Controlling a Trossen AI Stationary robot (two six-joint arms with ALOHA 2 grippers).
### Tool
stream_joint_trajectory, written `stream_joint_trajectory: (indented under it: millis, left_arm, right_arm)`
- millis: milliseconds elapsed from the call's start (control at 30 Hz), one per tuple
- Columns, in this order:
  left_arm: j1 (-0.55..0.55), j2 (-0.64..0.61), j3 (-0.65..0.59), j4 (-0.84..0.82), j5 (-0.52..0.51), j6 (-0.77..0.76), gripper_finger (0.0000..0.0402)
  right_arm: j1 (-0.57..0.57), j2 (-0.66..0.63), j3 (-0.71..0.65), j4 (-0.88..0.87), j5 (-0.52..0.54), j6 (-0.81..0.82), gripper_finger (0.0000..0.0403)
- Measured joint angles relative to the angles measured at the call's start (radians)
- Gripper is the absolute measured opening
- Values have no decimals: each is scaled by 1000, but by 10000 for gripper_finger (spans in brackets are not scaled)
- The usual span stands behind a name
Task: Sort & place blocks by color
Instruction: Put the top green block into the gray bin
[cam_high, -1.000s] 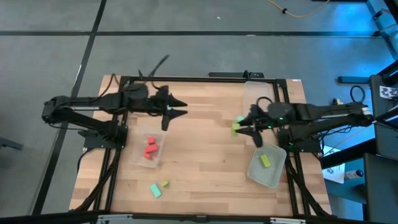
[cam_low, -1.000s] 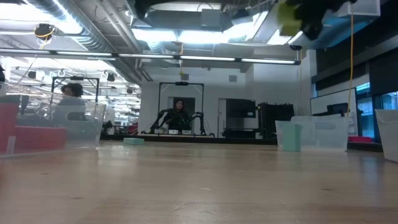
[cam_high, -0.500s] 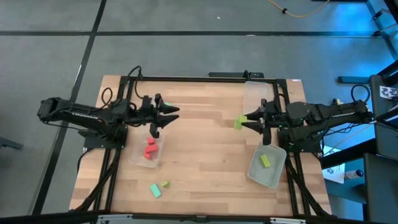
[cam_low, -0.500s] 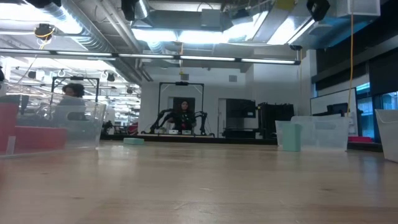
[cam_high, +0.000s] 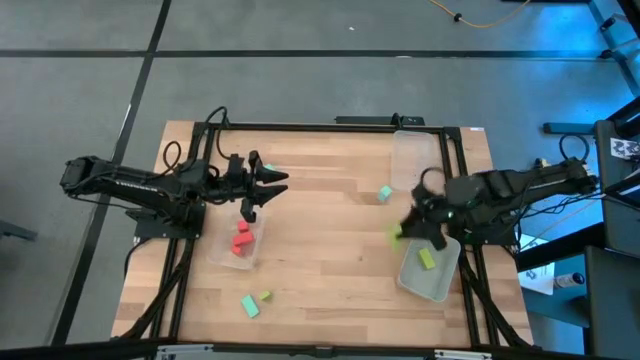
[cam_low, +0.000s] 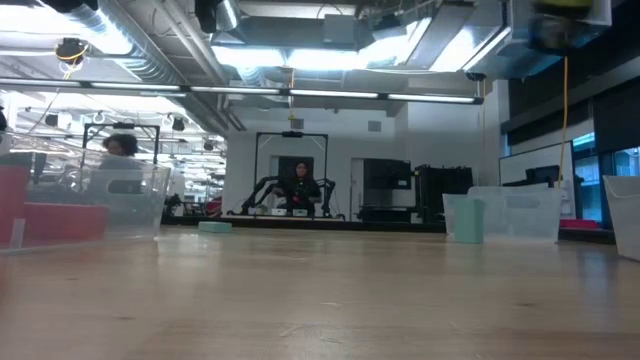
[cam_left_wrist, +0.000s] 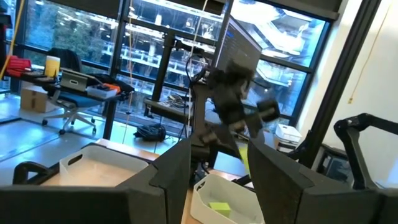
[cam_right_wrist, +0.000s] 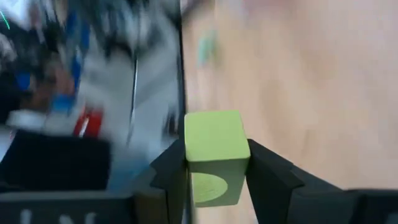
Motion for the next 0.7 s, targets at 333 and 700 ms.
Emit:
stream_joint_trajectory:
  millis: [333,700]
  left_arm:
    - [0,0,0,1,0,0,151]
    - [1,0,0,0,0,1,151]
  right_arm:
    - [323,228,0,-327,-80,323,134]
    - [363,429,-114,-225,45,517,143]
